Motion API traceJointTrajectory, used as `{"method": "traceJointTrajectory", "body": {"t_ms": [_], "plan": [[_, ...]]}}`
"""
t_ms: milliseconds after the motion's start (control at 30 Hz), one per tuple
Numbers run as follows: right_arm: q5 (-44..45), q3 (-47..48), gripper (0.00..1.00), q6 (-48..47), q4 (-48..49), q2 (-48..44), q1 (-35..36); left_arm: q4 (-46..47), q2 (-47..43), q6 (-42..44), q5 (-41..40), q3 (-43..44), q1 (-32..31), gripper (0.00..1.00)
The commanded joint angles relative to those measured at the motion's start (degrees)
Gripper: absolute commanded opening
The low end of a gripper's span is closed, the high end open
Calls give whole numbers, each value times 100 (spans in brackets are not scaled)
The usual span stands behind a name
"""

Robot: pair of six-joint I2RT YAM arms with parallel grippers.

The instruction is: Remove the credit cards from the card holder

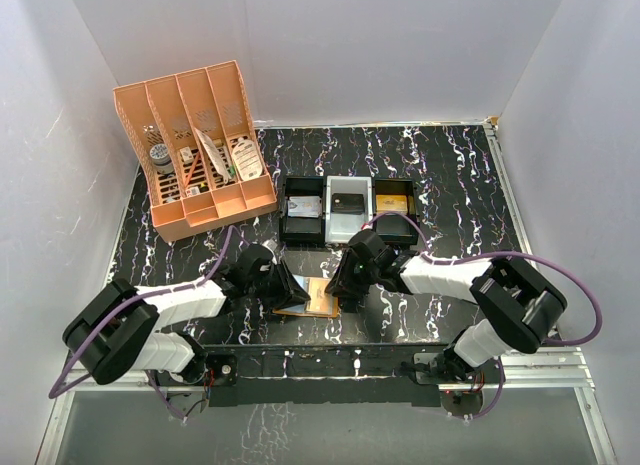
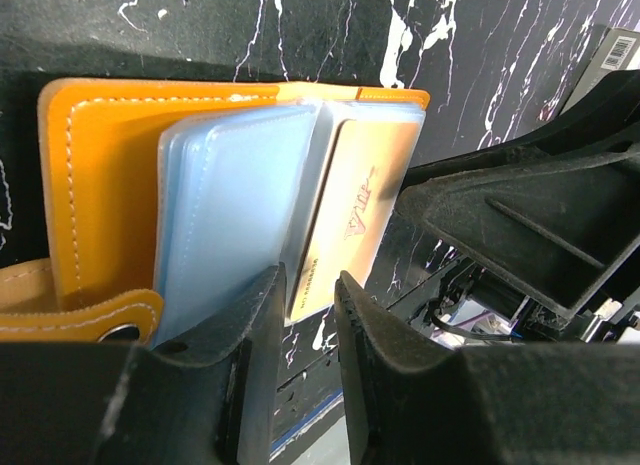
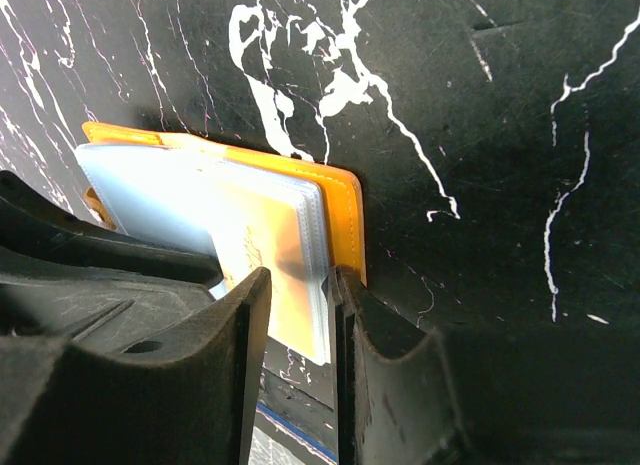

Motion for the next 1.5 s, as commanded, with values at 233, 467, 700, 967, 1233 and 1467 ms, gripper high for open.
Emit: {"method": "traceJointTrajectory", "body": {"t_ms": [233,467,700,967,1233,1467], "plan": [[-39,224,29,-79,91,298,58,-78,163,400,154,300,-10,23],[-88,249,29,-106,161,346,58,251,385,453,522,316,-10,22],[-188,265,25,-132,253,372,58,577,352,394,605,253,-6,13],[-250,188,17,-113,331,342,58,981,307,165,594,21,0,12],[-381,-49,14,85,603,317,82,1110,380,-119,449,-135,-1,19],[-418,-362,11,443,969,310,319,2009,578,-552,358,-672,72,19]]}}
